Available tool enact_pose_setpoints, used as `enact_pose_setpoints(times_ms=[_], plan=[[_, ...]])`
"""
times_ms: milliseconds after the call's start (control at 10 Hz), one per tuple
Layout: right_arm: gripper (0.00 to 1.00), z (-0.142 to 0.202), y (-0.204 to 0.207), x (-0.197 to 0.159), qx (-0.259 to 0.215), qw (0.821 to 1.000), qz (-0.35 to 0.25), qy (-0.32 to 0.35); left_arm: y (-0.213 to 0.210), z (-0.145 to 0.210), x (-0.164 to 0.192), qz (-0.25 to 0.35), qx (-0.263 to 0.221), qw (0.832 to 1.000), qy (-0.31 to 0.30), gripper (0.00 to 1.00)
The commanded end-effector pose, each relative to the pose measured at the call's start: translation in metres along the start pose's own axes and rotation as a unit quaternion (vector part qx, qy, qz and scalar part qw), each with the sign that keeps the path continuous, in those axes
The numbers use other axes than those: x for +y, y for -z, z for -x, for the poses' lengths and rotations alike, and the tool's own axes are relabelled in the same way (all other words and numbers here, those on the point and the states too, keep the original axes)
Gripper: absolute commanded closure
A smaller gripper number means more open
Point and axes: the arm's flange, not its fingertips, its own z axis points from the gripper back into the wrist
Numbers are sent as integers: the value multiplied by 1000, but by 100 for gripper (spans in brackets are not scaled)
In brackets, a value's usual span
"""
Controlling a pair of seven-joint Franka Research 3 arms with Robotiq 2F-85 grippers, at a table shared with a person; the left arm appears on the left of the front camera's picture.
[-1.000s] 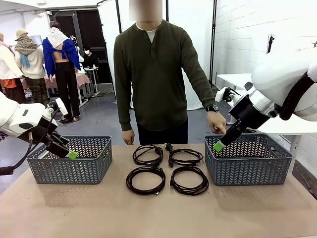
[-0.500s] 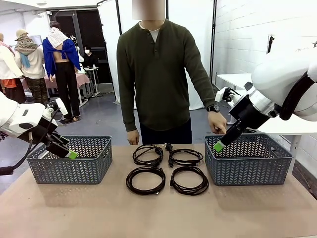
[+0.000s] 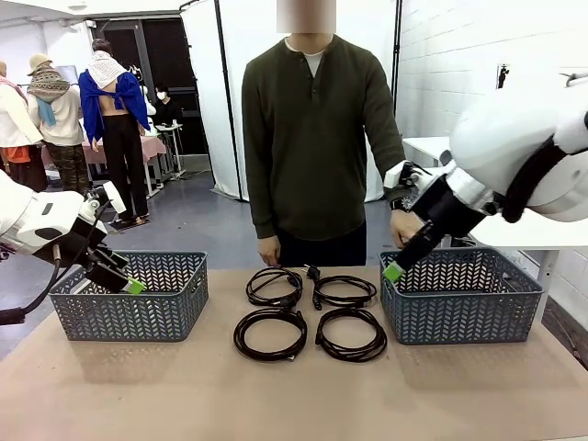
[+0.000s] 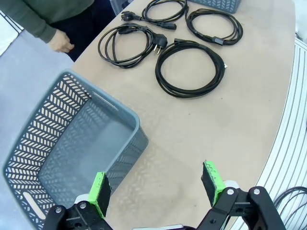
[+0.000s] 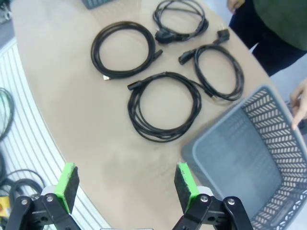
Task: Organize the cables according to human instructions.
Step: Pick up a bundle of cables and place it in the basket indicated by the human.
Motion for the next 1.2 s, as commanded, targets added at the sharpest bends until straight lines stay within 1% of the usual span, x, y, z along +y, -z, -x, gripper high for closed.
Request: enact_pose_setpoints(times_ms=[0,100,200,300,400,600,900,1000,1100], plan=[[0,-28,6,15,44,997,14,61,2,1,2,2,-2,1000,-6,0],[0,-38,14,24,64,993,38,90,2,1,2,2,-2,1000,-6,0],[0,-47,22,30,86,988,42,120,2,1,2,2,-2,1000,-6,0],[0,-56,31,35,97,983,62,143,2,1,2,2,-2,1000,-6,0],[0,-64,41,41,115,979,64,155,2,1,2,2,-2,1000,-6,0],[0,-80,67,53,138,975,66,160,2,1,2,2,-2,1000,-6,0],[0,-85,102,52,159,967,88,177,2,1,2,2,-2,1000,-6,0],[0,-85,104,52,158,967,89,177,2,1,2,2,-2,1000,-6,0],[0,-77,97,57,149,973,63,166,2,1,2,2,-2,1000,-6,0]])
